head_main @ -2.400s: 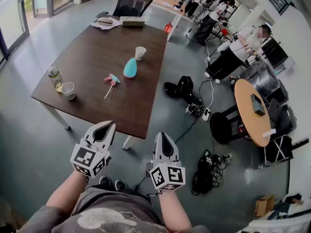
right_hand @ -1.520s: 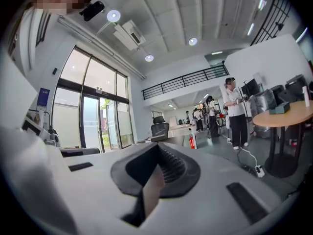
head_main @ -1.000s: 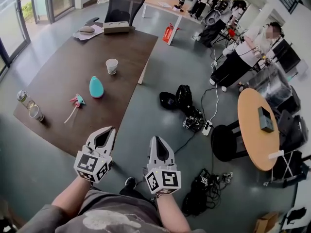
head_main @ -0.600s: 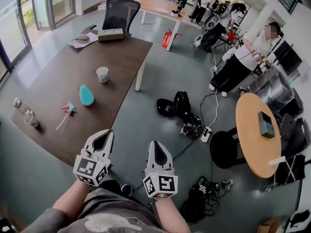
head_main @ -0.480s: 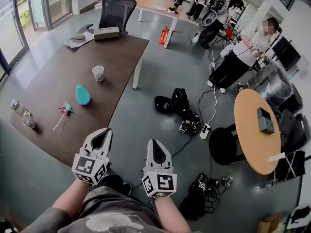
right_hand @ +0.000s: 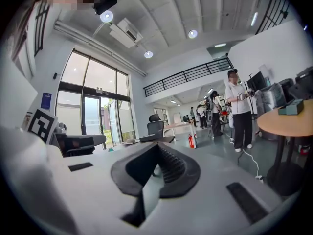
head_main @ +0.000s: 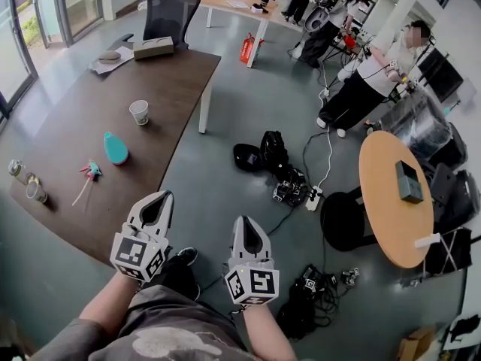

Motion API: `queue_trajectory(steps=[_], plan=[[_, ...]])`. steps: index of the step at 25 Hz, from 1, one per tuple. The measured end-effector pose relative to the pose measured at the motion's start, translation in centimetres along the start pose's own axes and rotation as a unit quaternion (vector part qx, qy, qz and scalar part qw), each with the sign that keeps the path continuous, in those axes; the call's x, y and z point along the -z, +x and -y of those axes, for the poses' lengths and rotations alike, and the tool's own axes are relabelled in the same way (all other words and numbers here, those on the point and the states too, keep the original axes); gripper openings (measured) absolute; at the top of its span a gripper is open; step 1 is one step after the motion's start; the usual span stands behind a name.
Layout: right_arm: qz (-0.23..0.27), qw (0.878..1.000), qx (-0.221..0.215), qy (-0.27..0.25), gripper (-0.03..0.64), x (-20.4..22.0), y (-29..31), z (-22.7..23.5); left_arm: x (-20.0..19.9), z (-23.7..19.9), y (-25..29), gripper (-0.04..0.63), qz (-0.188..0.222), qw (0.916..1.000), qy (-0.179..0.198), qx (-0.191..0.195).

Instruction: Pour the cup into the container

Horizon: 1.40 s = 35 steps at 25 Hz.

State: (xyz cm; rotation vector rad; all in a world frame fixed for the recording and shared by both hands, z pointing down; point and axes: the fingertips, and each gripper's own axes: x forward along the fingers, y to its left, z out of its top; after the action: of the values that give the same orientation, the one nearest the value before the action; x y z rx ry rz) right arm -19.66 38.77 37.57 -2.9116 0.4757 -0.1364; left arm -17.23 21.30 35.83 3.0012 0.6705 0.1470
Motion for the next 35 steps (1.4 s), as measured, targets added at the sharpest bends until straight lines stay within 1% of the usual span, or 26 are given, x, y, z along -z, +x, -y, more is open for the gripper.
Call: queue_trajectory(steps=[4,8,14,17,20,23,27,29,31,33,35], plan=[[0.003,1.000,-0.018,-0.013,-0.012,-0.3,2.6,-0.4,0.4,-1.2,1.3,0.008,-0.002,0.9999,-0.007,-0.008],[0.000,0.999,-0.032,-0.024,-0.012,-0.4,6.2,-0.2,0.8,-3.2,3.7,0.008,0.001,0.9998,-0.016,-0.015],[0.000,0.997,-0.058,-0.040,-0.012,-2.0,13.6,1.7,0.7,-6.6,10.5,0.008,0.003,0.9989,-0.032,-0.036],[-0.001,0.997,-0.061,-0.041,-0.012,-3.2,17.8,3.1,0.7,-8.2,14.1,0.008,0.000,0.9986,-0.035,-0.041],[0.001,0.997,-0.066,-0.039,-0.012,-4.4,21.5,4.0,0.3,-9.6,17.1,0.008,-0.004,0.9986,-0.032,-0.043],[0.007,0.996,-0.074,-0.043,-0.012,-5.4,25.1,4.7,-0.5,-11.2,19.7,0.008,0.001,0.9984,-0.031,-0.048],[0.016,0.996,-0.081,-0.038,-0.012,-6.4,28.3,5.4,-1.2,-12.8,21.9,0.008,0.005,0.9979,-0.025,-0.059],[0.017,0.995,-0.091,-0.035,-0.012,-6.8,29.9,5.4,-1.6,-13.7,22.4,0.008,0.007,0.9971,-0.025,-0.072],[0.016,0.993,-0.111,-0.029,-0.012,-6.8,31.9,5.1,-1.6,-14.9,22.7,0.008,0.008,0.9953,-0.026,-0.093],[0.011,0.989,-0.144,-0.026,-0.012,-6.4,34.5,4.4,-1.5,-16.3,23.2,0.008,0.007,0.9921,-0.025,-0.123],[0.000,0.983,-0.183,-0.024,-0.012,-5.8,37.7,3.7,-1.4,-17.9,24.0,0.008,0.006,0.9868,-0.027,-0.159]])
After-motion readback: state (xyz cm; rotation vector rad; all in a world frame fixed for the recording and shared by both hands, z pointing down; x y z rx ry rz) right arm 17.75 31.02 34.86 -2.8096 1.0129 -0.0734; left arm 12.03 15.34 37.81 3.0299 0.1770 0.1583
